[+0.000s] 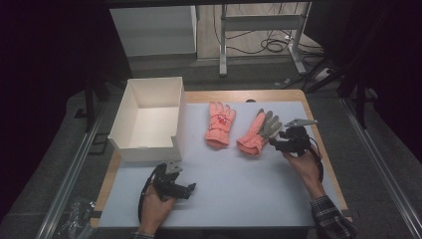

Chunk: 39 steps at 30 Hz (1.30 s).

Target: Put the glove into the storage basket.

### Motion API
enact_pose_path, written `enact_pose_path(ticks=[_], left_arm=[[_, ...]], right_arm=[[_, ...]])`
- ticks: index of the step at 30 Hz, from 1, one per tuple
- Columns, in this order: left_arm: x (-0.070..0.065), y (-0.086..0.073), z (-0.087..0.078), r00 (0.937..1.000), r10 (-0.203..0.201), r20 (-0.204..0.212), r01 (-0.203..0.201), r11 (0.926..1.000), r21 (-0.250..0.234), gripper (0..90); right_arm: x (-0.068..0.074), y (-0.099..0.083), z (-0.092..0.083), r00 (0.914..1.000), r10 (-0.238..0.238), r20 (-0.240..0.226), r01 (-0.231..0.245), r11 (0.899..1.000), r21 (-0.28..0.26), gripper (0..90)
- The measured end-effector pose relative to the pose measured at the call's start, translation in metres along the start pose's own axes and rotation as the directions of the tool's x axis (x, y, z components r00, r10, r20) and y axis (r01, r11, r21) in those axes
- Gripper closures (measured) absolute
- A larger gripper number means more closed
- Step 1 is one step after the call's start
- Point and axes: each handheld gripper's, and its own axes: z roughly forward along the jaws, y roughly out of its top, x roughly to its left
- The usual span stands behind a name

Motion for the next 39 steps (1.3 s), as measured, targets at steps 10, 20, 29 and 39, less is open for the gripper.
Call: enact_pose_path(ticks=[10,20,29,39], left_arm=[[0.0,0.0,0.0,1.0,0.0,0.0,0.0,1.0,-0.001,1.0],[0.0,0.0,0.0,1.0,0.0,0.0,0.0,1.0,-0.001,1.0],[0.0,0.0,0.0,1.0,0.0,0.0,0.0,1.0,-0.001,1.0],[0.0,0.0,0.0,1.0,0.0,0.001,0.0,1.0,-0.001,1.0]], right_arm=[[-0.008,0.025,0.023,0.9999,0.007,0.008,-0.007,1.0,0.014,52.2],[-0.009,0.035,0.046,0.9989,0.004,0.046,-0.006,0.999,0.04,47.9],[-0.013,0.022,0.065,0.9968,0.048,0.064,-0.054,0.994,0.094,57.2],[-0.01,0.022,0.065,0.9934,0.099,0.059,-0.105,0.989,0.104,84.4]])
